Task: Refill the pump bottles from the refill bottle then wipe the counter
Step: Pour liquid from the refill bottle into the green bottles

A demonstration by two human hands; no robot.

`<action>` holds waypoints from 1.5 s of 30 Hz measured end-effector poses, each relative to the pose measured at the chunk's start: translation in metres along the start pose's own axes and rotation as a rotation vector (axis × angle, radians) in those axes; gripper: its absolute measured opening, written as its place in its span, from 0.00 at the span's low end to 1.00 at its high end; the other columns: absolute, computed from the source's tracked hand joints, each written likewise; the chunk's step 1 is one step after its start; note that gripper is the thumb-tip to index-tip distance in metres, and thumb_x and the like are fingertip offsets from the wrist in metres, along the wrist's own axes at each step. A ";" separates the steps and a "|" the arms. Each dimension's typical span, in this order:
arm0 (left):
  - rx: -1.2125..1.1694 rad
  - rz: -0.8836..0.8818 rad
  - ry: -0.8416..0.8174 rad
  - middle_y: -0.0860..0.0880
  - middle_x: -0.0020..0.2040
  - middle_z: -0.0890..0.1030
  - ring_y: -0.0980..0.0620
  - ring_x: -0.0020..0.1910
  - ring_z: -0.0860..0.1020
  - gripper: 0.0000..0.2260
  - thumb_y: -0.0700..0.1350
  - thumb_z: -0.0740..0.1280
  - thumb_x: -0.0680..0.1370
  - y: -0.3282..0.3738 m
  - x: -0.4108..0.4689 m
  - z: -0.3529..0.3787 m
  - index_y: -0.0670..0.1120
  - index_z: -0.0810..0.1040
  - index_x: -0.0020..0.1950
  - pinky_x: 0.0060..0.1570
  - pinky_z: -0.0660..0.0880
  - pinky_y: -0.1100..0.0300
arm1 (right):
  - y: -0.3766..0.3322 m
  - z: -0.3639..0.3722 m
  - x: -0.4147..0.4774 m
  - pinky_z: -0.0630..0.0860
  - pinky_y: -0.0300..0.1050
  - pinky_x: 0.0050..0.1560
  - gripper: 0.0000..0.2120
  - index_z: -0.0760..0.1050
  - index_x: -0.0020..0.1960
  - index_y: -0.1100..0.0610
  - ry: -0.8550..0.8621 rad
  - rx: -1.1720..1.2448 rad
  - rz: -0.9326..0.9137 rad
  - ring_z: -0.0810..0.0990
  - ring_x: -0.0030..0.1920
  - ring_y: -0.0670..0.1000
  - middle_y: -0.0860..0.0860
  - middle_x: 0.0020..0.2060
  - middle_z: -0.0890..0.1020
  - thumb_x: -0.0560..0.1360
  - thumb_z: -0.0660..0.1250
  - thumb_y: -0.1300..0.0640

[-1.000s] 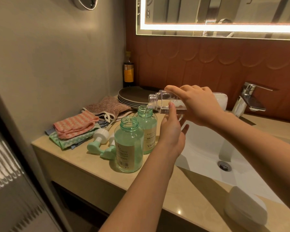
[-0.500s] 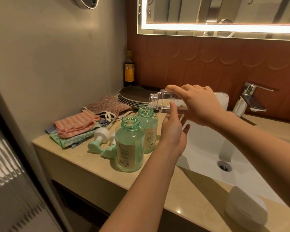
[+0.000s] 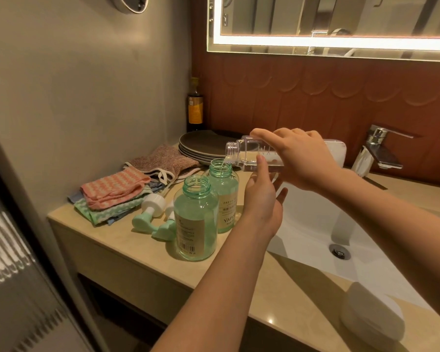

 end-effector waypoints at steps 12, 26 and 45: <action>-0.023 0.002 -0.026 0.46 0.66 0.74 0.48 0.63 0.73 0.21 0.59 0.56 0.79 -0.001 0.000 0.001 0.49 0.67 0.67 0.62 0.71 0.54 | 0.000 0.000 0.001 0.71 0.48 0.54 0.39 0.49 0.76 0.42 0.003 -0.011 0.000 0.75 0.56 0.53 0.52 0.60 0.75 0.74 0.70 0.53; -0.022 -0.009 -0.025 0.46 0.65 0.74 0.47 0.63 0.73 0.22 0.59 0.56 0.79 -0.001 -0.001 0.002 0.48 0.67 0.67 0.62 0.71 0.53 | 0.000 -0.002 0.001 0.71 0.48 0.54 0.39 0.50 0.76 0.42 0.006 -0.012 -0.001 0.75 0.55 0.53 0.52 0.58 0.76 0.75 0.70 0.53; -0.043 -0.015 -0.031 0.46 0.65 0.74 0.48 0.63 0.73 0.21 0.59 0.56 0.79 -0.001 -0.002 0.001 0.48 0.67 0.67 0.62 0.71 0.53 | 0.000 0.000 0.001 0.72 0.48 0.53 0.39 0.50 0.76 0.42 0.003 -0.016 0.007 0.75 0.54 0.53 0.51 0.57 0.76 0.74 0.70 0.53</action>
Point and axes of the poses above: each hand's wrist, its own x-axis towards the middle knuckle, its own z-axis out of the palm, y = z × x, the point moved 7 cm from there along x, towards the middle knuckle
